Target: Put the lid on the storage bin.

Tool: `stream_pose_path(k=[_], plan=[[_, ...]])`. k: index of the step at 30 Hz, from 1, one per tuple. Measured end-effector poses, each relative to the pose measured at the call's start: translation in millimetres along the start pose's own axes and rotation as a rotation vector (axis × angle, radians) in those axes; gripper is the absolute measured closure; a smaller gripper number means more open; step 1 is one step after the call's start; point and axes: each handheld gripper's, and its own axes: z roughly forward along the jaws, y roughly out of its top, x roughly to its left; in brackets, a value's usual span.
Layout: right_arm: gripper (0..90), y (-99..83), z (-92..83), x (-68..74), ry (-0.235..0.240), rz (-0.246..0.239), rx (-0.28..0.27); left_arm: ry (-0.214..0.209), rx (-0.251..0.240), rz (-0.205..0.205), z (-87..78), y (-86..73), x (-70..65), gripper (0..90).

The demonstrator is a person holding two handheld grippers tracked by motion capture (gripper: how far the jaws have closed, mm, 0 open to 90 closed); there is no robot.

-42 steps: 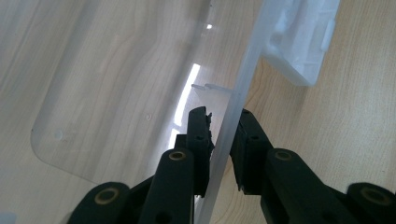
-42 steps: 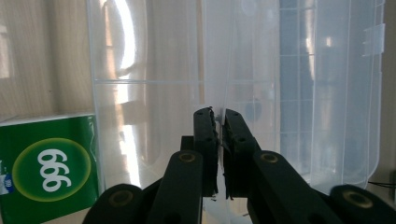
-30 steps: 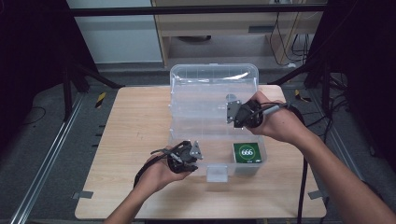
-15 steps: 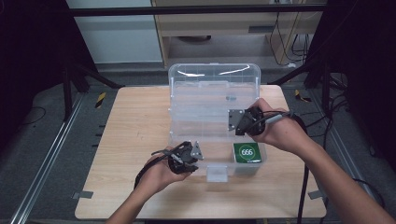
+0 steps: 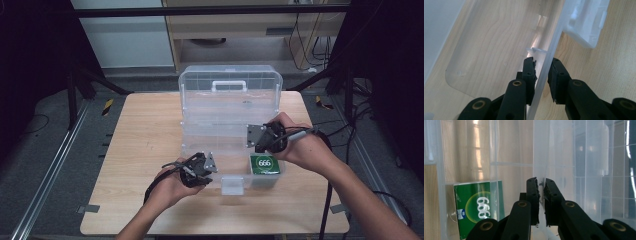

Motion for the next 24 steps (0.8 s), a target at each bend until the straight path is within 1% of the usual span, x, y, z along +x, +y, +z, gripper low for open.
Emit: stream_pose_path(k=[1, 5, 9, 10, 11, 12, 16, 17, 18, 21, 22, 24], plan=[[83.4, -0.4, -0.4, 1.2, 0.000, 0.007, -0.001, 0.002, 0.000, 0.000, 0.0, 0.0, -0.3, 75.8], [83.3, -0.6, -0.9, 3.8, -0.001, 0.005, -0.002, 0.011, 0.000, -0.002, -0.1, -0.1, -1.0, 75.7], [83.2, -2.0, -1.6, 5.4, 0.002, 0.006, -0.006, 0.011, -0.004, -0.002, 0.2, -0.4, -1.5, 75.4], [83.2, -2.3, -1.6, 5.6, 0.002, 0.003, -0.011, 0.010, 0.001, 0.004, -0.1, -0.4, -1.1, 75.4], [83.2, -2.5, -1.8, 6.5, 0.002, 0.008, -0.012, 0.007, 0.000, -0.016, 0.1, -0.9, -2.5, 75.4], [83.1, -2.5, -2.1, 7.3, 0.003, 0.010, -0.010, 0.006, 0.000, -0.020, 0.1, -0.9, -2.8, 75.4], [82.9, -3.2, -2.8, 10.1, 0.001, 0.006, -0.014, 0.005, 0.000, -0.020, 0.1, -1.1, -2.8, 75.5], [82.9, -3.8, -2.7, 10.6, 0.002, 0.005, -0.017, 0.005, 0.001, -0.017, 0.1, -1.0, -2.9, 75.5], [82.8, -4.2, -3.2, 11.5, 0.002, 0.008, -0.016, 0.010, 0.001, 0.005, 0.0, -0.6, -1.5, 75.5], [82.7, -5.6, -3.5, 13.4, 0.005, 0.013, -0.028, 0.012, 0.003, 0.007, 0.1, -0.4, -1.8, 75.3], [82.7, -5.9, -3.6, 14.6, 0.005, 0.022, -0.029, 0.013, 0.004, 0.008, 0.1, -0.3, -1.9, 75.3], [82.7, -6.3, -3.9, 15.5, 0.004, 0.017, -0.032, 0.017, 0.006, 0.009, 0.1, -0.1, -2.5, 75.2]])
